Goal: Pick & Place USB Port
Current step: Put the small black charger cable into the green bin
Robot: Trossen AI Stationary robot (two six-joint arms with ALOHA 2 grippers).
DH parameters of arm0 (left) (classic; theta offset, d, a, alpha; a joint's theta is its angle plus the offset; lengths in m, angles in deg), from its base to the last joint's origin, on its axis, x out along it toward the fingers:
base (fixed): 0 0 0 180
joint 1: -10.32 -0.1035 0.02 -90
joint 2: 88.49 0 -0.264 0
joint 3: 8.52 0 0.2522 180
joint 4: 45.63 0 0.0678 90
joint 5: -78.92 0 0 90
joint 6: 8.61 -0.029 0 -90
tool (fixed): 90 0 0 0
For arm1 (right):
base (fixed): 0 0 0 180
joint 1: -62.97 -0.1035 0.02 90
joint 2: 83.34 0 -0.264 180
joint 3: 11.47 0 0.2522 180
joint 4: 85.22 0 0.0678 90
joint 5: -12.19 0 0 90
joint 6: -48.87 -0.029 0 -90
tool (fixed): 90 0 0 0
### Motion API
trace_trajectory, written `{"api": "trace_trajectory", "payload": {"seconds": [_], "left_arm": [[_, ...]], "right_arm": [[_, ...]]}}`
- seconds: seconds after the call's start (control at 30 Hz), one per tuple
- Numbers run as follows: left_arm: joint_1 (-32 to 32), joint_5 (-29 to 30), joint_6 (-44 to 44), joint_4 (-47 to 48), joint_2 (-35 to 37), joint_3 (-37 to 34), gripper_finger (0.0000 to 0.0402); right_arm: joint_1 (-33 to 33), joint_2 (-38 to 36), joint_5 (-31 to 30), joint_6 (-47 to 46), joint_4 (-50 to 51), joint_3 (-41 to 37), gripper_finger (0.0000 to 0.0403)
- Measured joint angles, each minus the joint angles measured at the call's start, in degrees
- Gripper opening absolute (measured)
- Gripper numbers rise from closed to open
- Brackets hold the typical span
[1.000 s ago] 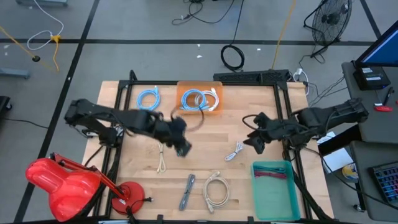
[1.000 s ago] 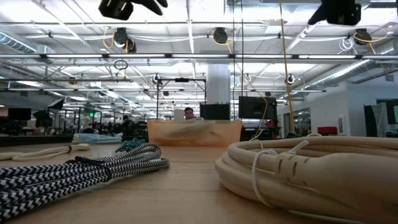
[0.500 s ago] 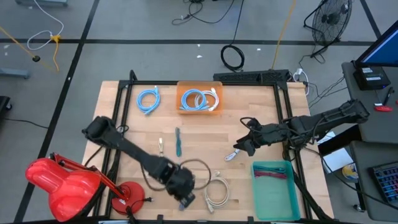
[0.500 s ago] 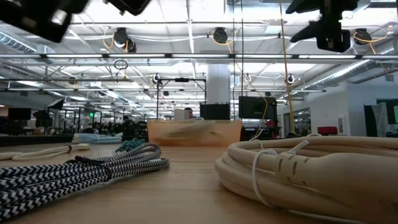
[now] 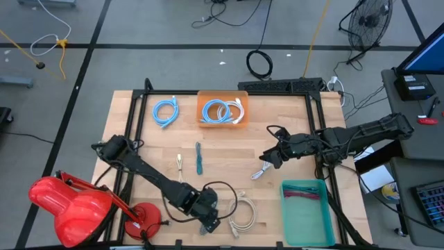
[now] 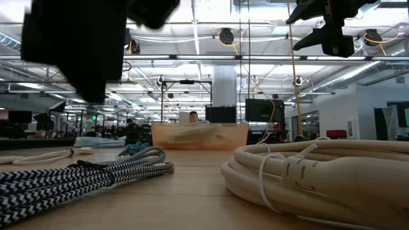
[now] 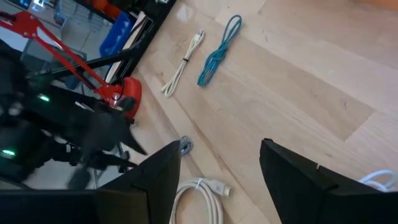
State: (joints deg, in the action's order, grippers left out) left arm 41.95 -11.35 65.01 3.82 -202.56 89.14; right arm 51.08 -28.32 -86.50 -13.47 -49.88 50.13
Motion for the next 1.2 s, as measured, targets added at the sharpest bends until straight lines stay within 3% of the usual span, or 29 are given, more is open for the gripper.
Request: {"api": "trace_trajectory", "payload": {"seconds": [0.17, 0.33, 0.93, 1.1, 1.2], "left_arm": [[-0.1, -5.1, -1.6, -0.6, -4.4, 0.0, 0.0181], [-0.1, -6.0, -1.9, 1.9, -4.9, 0.0, 0.0179], [-2.3, -5.9, -4.6, 3.9, -4.9, 0.0, 0.0063], [-2.8, -7.7, -5.7, 3.6, -4.9, 0.0, 0.0015], [-3.0, -7.9, -5.6, 3.7, -4.9, 0.0, 0.0012]], "right_arm": [[0.3, 0.0, 0.0, 0.0, -0.5, 0.0, 0.0208], [0.3, 0.0, 0.0, -0.6, -0.4, 0.0, 0.0208], [0.2, 0.0, -0.2, 0.0, -0.6, 0.0, 0.0208], [0.2, 0.0, -0.2, 0.0, -0.8, 0.0, 0.0208], [0.2, 0.0, -0.2, 0.2, -1.5, 0.0, 0.0208]]}}
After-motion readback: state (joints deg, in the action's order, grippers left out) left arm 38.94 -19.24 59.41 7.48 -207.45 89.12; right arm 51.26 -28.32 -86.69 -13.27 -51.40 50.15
